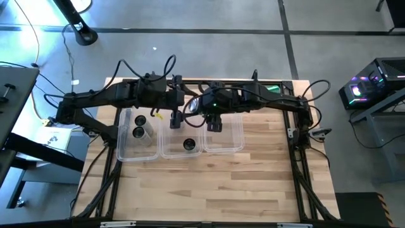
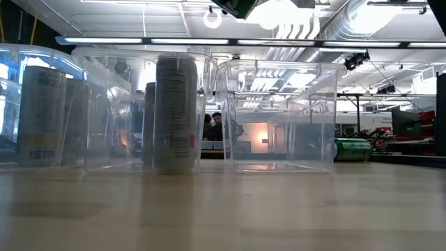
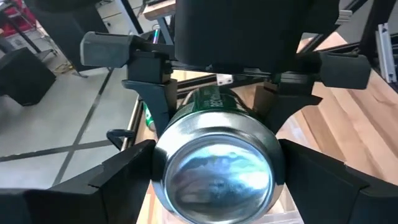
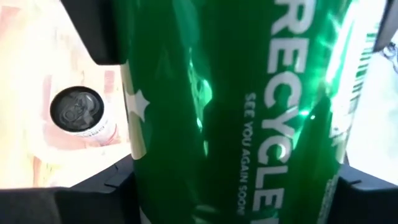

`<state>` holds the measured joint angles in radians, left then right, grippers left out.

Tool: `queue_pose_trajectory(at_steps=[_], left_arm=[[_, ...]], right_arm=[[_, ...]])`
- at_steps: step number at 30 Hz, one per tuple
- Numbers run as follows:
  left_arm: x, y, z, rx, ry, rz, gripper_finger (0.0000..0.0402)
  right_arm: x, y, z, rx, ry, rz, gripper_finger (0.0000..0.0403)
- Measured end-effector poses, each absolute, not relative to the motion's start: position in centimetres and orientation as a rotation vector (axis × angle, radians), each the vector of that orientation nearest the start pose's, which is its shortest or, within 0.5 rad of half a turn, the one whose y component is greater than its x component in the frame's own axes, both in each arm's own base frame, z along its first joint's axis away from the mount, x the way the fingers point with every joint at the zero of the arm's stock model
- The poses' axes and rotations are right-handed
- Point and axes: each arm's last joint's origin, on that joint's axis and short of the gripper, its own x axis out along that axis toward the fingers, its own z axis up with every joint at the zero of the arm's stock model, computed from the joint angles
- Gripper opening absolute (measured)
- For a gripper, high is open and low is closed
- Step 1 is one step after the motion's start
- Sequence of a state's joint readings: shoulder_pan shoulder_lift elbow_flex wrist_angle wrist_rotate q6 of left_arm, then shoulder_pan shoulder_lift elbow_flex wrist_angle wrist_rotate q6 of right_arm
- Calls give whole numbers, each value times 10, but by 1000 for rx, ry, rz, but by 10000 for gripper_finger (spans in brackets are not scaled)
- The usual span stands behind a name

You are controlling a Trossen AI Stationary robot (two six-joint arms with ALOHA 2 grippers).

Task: Sort soda cans
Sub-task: Put the green soda can into the right transparent container

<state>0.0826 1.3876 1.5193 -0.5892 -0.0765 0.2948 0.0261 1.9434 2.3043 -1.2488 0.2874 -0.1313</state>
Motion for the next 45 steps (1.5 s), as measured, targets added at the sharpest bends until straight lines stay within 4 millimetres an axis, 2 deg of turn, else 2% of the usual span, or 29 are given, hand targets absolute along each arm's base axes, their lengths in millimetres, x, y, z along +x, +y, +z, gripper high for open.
queue_pose_trajectory(at_steps=[3,10,15,20,26,28,31,33,38,41,45], left_arm=[[291,26,413,286,474,79,320],[293,20,413,312,466,58,320],[292,21,413,305,475,76,318],[291,19,412,321,489,110,294],[291,20,412,359,502,131,294],[291,21,411,368,509,143,294],[288,24,404,398,591,200,294],[285,28,398,416,659,243,294],[265,39,411,399,662,329,294],[255,42,411,368,682,344,294],[218,44,441,265,515,370,294]], right_arm=[[385,5,419,-275,884,-193,278],[386,-6,419,-196,878,-200,278],[387,2,419,-231,866,-199,278],[387,2,419,-241,870,-196,278],[386,1,419,-281,876,-242,278],[384,1,421,-289,889,-243,300],[381,1,435,-245,806,-305,371],[374,0,442,-249,797,-328,382],[360,-7,458,-251,734,-357,354],[340,-15,471,-198,726,-384,351],[317,-23,481,-95,702,-372,352]])
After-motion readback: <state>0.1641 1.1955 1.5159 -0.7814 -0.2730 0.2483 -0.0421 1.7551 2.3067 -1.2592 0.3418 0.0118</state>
